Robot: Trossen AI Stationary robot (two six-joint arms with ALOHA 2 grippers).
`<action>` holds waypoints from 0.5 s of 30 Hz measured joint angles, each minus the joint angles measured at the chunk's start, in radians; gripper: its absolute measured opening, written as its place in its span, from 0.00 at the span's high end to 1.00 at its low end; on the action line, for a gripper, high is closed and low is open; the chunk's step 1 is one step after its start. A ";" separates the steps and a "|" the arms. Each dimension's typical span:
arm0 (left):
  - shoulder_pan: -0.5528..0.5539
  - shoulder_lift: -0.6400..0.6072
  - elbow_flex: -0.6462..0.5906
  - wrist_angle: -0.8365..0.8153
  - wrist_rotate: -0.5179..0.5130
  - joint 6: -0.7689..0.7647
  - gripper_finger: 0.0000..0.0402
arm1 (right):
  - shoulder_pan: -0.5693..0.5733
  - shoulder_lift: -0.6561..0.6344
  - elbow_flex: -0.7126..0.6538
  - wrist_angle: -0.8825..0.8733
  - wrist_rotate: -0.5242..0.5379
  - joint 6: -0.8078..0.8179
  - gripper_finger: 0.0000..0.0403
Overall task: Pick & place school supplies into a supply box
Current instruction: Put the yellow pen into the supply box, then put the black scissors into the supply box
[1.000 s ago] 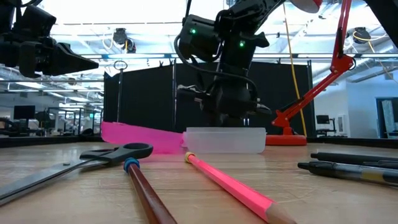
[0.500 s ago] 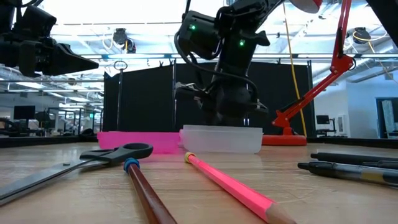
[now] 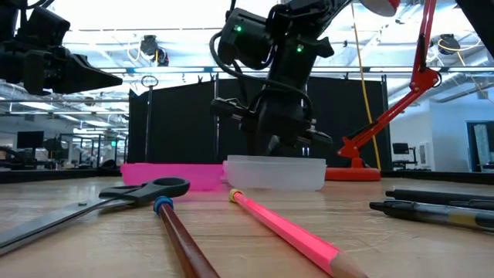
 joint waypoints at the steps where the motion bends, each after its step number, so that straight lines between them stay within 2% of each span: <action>1: 0.000 0.000 0.000 0.000 0.000 0.000 0.88 | -0.004 0.000 0.000 0.000 0.000 0.019 0.79; 7: 0.000 0.000 0.000 0.000 0.000 0.000 0.88 | -0.004 0.000 0.000 0.010 0.029 0.095 0.70; 11: 0.000 0.000 0.000 0.000 0.000 -0.001 0.88 | -0.004 -0.019 0.000 0.032 0.116 0.147 0.70; 15: 0.000 0.000 0.000 0.000 0.000 -0.003 0.88 | -0.012 -0.085 0.000 0.029 0.120 0.281 0.71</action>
